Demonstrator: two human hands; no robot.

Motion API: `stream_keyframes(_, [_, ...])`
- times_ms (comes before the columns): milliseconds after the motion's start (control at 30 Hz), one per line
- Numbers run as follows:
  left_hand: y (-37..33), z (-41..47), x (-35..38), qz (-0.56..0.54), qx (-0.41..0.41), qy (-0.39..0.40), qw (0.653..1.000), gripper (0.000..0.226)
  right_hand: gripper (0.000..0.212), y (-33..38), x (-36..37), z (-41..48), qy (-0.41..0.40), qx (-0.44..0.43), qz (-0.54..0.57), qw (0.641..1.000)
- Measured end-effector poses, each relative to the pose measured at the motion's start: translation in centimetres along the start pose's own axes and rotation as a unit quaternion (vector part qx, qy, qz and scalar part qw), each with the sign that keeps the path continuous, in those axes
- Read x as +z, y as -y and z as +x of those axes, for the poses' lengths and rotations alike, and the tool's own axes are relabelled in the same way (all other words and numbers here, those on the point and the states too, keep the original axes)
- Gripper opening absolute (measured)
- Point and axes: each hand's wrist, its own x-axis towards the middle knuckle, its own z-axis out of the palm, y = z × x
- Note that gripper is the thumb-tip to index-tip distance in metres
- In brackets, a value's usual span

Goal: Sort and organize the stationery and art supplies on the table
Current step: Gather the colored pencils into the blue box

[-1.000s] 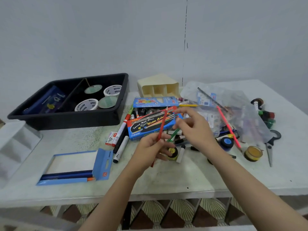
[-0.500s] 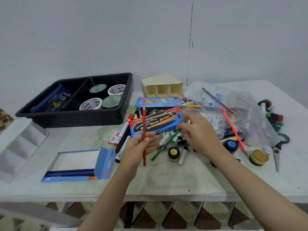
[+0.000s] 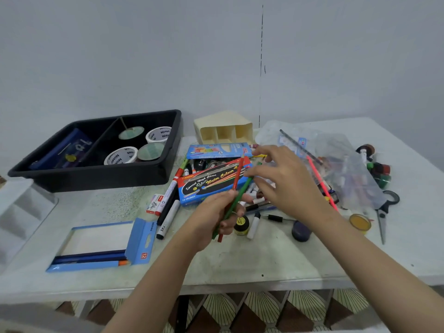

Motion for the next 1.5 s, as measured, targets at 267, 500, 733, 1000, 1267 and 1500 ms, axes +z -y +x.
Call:
stream_keyframes(267, [1.1, 0.5, 1.2, -0.02, -0.024, -0.007, 0.999, 0.024, 0.036, -3.1, -1.6, -3.4, 0.001, 0.287, -0.033, 0.957])
stream_keyframes(500, [1.2, 0.7, 2.6, -0.075, -0.009, -0.013, 0.997, 0.03, 0.013, -5.3, -3.3, -6.0, 0.153, 0.404, -0.248, 0.867])
stream_keyframes(733, [1.4, 1.8, 3.8, -0.14, -0.016, -0.002, 0.99, 0.027, 0.014, -6.2, -3.6, -6.3, 0.14, 0.406, -0.251, 0.867])
stream_keyframes(1000, [1.9, 2.3, 4.7, -0.159, -0.028, 0.006, 0.987, 0.028, 0.012, -6.6, -3.5, -6.8, 0.171, 0.404, -0.263, 0.86])
stream_keyframes(1267, [2.1, 2.5, 4.9, -0.163, -0.028, 0.003, 0.986, 0.029, 0.026, -6.4, -4.5, -6.4, 0.087, 0.44, -0.133, 0.884])
stream_keyframes(1500, [2.2, 2.8, 5.0, -0.172, -0.026, 0.002, 0.985, 0.029, 0.008, -5.9, -8.7, -5.0, -0.139, 0.406, 0.06, 0.901])
